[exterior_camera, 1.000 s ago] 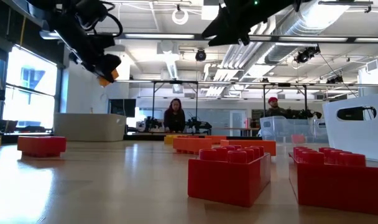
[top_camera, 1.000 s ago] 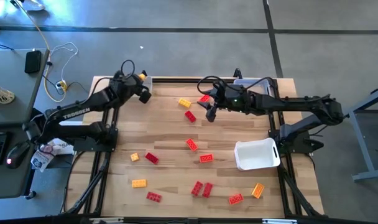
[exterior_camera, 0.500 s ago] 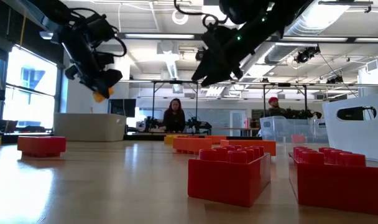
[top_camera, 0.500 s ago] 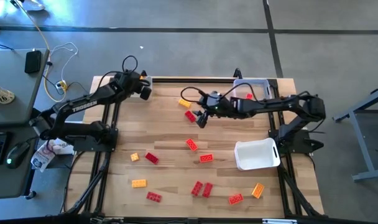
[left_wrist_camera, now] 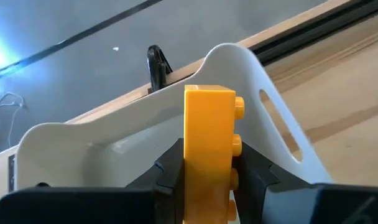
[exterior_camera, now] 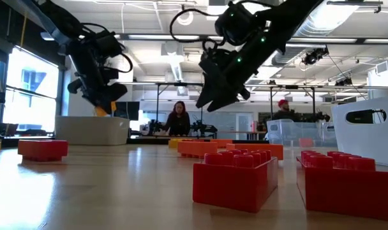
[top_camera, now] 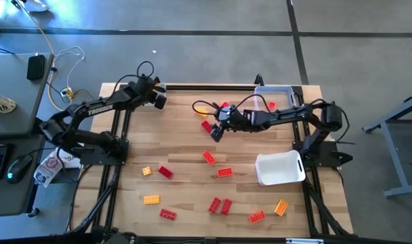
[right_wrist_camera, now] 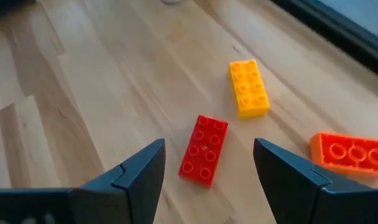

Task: Sort & place blocks by color
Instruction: Put the yellow block into the gray bin, then put the red block into the white bin

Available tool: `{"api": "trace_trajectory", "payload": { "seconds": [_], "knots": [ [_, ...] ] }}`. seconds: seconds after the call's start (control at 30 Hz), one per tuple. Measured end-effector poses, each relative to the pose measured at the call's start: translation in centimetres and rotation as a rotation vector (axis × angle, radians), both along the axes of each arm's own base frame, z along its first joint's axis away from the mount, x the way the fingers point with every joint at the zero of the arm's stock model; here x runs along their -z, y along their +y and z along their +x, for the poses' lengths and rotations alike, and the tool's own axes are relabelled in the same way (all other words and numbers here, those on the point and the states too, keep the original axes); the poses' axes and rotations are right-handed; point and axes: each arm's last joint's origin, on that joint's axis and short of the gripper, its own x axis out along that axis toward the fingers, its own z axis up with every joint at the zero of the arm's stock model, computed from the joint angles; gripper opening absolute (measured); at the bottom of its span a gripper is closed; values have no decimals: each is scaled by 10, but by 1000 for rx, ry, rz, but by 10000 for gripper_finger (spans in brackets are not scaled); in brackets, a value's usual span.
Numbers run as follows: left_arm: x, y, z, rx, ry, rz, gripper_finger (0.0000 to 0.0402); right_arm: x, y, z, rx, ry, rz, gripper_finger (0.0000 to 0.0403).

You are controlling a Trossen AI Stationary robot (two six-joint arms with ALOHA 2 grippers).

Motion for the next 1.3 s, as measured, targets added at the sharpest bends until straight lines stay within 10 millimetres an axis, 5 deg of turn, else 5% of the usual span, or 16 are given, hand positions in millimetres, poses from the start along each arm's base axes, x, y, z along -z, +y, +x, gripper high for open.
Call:
{"api": "trace_trajectory", "payload": {
  "seconds": [0.87,1.3],
  "knots": [
    [6,6,1,4,-11,-17,154,59,5,24,7,20,-3,231],
    [-44,19,14,89,-103,-9,154,69,4,25,27,61,-59,231]
  ]
}}
